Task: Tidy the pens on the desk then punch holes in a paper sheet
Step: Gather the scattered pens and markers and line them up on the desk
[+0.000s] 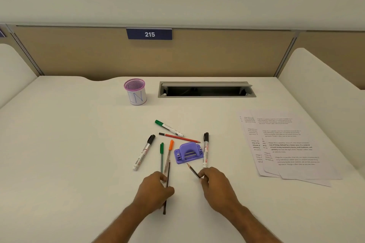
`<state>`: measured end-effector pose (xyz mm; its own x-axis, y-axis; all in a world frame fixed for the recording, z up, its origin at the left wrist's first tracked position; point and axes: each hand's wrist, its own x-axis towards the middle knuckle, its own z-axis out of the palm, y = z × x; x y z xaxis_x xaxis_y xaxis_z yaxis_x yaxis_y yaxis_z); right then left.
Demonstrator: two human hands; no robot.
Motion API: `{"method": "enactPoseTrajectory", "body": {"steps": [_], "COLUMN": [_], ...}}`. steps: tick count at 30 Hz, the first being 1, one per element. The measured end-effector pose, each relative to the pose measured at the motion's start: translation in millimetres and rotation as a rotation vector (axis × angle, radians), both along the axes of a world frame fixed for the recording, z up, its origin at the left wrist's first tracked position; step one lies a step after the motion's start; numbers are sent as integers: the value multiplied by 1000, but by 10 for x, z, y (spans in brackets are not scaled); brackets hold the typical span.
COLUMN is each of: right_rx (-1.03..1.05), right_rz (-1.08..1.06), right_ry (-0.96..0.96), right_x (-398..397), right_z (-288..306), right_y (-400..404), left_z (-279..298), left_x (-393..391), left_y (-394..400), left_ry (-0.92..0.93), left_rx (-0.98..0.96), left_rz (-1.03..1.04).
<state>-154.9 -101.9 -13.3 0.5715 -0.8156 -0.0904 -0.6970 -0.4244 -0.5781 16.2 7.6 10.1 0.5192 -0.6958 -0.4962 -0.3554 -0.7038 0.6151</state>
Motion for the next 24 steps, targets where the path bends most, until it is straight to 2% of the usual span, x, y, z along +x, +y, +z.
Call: {"method": "enactPoseTrajectory", "body": {"steps": [3, 6, 10, 16, 20, 24], "right_rx": [92, 188, 346, 405, 343, 333], "right_rz": [-75, -127, -204, -253, -366, -342], "right_ry": [-107, -225, -396, -552, -637, -647], "right_x": [34, 80, 174, 453, 674, 785], "right_z": [51, 114, 240, 358, 398, 386], "right_y": [19, 50, 110, 266, 341, 418], "left_z": [-18, -1, 53, 208, 275, 288], "left_x": [27, 25, -8, -100, -144, -166], "left_y": [25, 54, 54, -85, -151, -156], "left_ry": [121, 275, 371, 601, 623, 520], "left_rx": [-46, -123, -161, -363, -460, -494], "left_rz": [22, 130, 213, 344, 342, 315]}}
